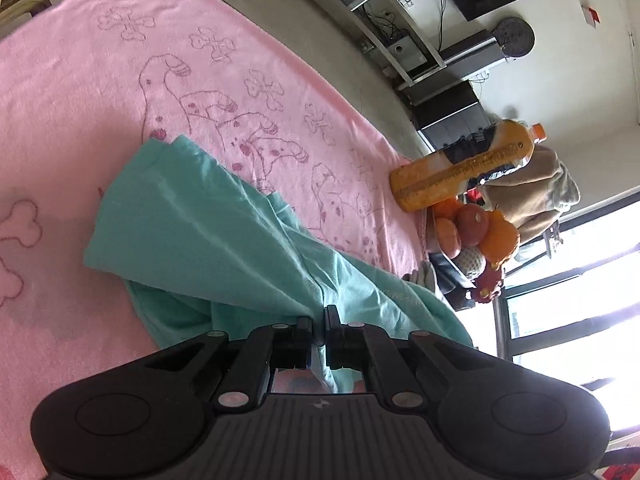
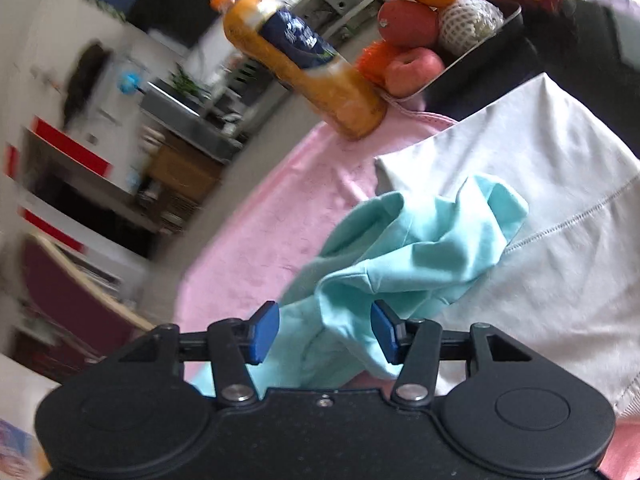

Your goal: Fold clothes

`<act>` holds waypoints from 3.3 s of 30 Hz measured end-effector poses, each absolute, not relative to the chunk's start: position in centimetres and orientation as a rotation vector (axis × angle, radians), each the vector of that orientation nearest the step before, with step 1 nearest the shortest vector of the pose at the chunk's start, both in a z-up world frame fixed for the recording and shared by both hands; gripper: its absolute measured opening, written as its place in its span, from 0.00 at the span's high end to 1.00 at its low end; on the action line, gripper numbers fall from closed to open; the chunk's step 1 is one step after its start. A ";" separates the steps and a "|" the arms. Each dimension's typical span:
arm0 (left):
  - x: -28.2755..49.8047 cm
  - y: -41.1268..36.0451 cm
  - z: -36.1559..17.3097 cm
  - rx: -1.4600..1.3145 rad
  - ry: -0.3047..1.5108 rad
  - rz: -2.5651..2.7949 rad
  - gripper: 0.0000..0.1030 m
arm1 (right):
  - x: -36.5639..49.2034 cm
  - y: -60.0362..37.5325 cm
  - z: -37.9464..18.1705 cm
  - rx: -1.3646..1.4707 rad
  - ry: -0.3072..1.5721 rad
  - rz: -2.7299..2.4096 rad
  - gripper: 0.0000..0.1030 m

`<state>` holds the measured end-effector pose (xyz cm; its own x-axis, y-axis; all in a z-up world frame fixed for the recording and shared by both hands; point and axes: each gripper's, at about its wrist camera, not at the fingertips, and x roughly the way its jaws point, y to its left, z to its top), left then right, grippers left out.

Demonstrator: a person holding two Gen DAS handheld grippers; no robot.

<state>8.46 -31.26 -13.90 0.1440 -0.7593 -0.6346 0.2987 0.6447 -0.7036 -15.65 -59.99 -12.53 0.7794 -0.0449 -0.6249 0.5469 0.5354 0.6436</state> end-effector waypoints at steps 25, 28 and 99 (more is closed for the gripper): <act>9.4 -21.9 -4.6 -0.650 0.972 -0.777 0.98 | -25.1 -62.1 -9.4 1.418 0.204 -0.413 0.98; 9.6 -19.2 -0.3 -0.672 0.873 -0.782 0.98 | -24.4 -60.6 -3.8 1.291 0.160 -0.380 0.98; 10.5 -12.2 -9.9 -0.341 0.963 -0.436 0.98 | -13.3 -50.8 -8.4 0.906 0.791 -0.417 0.98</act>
<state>10.47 -12.22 -9.91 0.4963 -0.5000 -0.7097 0.2038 0.8618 -0.4646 -13.35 -50.75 -8.40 0.6515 -0.0003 -0.7586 0.6255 0.5661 0.5369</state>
